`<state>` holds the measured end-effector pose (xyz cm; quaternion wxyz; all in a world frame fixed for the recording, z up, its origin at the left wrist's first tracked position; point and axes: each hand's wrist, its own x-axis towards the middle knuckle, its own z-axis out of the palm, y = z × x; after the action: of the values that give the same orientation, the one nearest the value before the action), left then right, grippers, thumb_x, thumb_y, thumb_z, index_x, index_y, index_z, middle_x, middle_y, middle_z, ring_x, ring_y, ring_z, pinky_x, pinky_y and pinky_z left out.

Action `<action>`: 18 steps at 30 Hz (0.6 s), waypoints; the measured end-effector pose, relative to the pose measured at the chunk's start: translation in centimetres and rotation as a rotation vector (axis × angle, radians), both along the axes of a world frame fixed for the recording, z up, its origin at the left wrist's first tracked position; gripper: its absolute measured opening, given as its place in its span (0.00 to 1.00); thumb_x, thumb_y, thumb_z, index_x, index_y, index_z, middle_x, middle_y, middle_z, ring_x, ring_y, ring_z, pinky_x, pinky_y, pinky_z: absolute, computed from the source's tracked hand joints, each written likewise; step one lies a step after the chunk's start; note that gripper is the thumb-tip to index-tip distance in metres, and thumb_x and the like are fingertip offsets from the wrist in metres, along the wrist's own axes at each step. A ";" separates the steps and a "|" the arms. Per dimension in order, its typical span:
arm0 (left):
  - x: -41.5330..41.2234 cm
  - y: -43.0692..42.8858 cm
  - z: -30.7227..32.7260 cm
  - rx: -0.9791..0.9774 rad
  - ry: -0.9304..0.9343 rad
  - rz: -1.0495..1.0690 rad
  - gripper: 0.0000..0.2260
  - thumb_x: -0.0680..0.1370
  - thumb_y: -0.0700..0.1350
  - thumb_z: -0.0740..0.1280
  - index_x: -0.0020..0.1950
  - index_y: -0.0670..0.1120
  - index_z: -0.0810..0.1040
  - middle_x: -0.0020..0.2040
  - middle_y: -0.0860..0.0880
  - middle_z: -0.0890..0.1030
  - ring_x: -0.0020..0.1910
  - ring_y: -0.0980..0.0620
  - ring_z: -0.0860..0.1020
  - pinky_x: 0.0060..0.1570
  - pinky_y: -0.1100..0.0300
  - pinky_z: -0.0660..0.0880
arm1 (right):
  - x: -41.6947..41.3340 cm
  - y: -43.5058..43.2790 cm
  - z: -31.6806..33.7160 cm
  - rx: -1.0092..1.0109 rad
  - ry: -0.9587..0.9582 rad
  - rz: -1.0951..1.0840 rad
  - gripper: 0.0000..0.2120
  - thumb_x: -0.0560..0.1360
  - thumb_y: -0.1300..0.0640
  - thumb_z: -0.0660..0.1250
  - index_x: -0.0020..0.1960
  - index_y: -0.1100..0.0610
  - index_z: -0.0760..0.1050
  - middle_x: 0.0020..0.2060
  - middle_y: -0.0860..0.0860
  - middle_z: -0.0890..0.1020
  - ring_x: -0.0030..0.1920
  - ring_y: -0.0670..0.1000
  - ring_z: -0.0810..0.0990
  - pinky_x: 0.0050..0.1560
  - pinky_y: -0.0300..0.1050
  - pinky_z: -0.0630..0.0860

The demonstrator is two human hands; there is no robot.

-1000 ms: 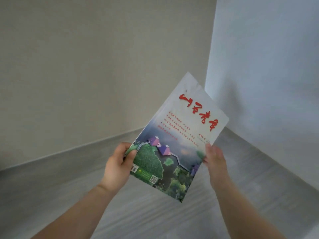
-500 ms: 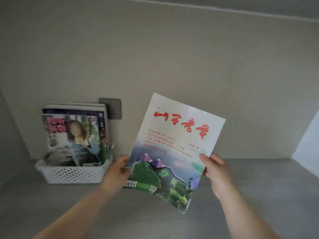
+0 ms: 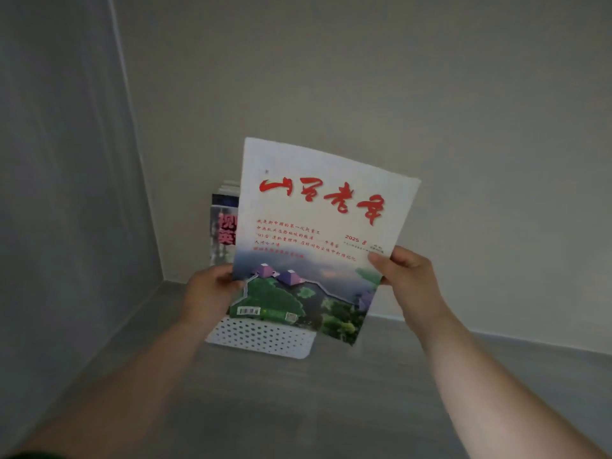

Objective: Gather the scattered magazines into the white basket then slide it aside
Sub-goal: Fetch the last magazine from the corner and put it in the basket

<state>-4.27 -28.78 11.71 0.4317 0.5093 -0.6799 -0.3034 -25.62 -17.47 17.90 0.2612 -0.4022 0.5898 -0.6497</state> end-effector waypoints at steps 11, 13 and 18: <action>3.5 -8.4 -2.2 0.146 -0.036 0.107 0.08 0.70 0.31 0.66 0.48 0.33 0.79 0.47 0.35 0.81 0.37 0.52 0.71 0.26 0.68 0.65 | 3.7 -10.0 -2.1 0.085 0.002 0.034 0.12 0.71 0.68 0.65 0.54 0.66 0.77 0.44 0.54 0.79 0.26 0.37 0.78 0.26 0.28 0.74; 3.7 -9.2 -3.7 0.186 -0.063 0.112 0.08 0.70 0.32 0.66 0.48 0.34 0.80 0.48 0.35 0.82 0.39 0.50 0.73 0.34 0.63 0.70 | 3.7 -10.6 -3.4 0.114 0.005 0.032 0.12 0.71 0.68 0.65 0.54 0.66 0.77 0.44 0.54 0.80 0.25 0.36 0.78 0.27 0.27 0.74; 3.6 -10.4 -5.8 0.174 -0.133 0.112 0.06 0.70 0.34 0.67 0.46 0.36 0.80 0.47 0.36 0.82 0.40 0.47 0.74 0.42 0.58 0.68 | 3.4 -11.2 -5.9 0.168 -0.049 -0.013 0.12 0.71 0.68 0.65 0.55 0.65 0.77 0.45 0.53 0.80 0.36 0.46 0.78 0.31 0.28 0.77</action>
<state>-0.66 -39.18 5.91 0.3560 0.6010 -0.6487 -0.3020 -22.20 -28.67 12.02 0.3042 -0.3591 0.6382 -0.6093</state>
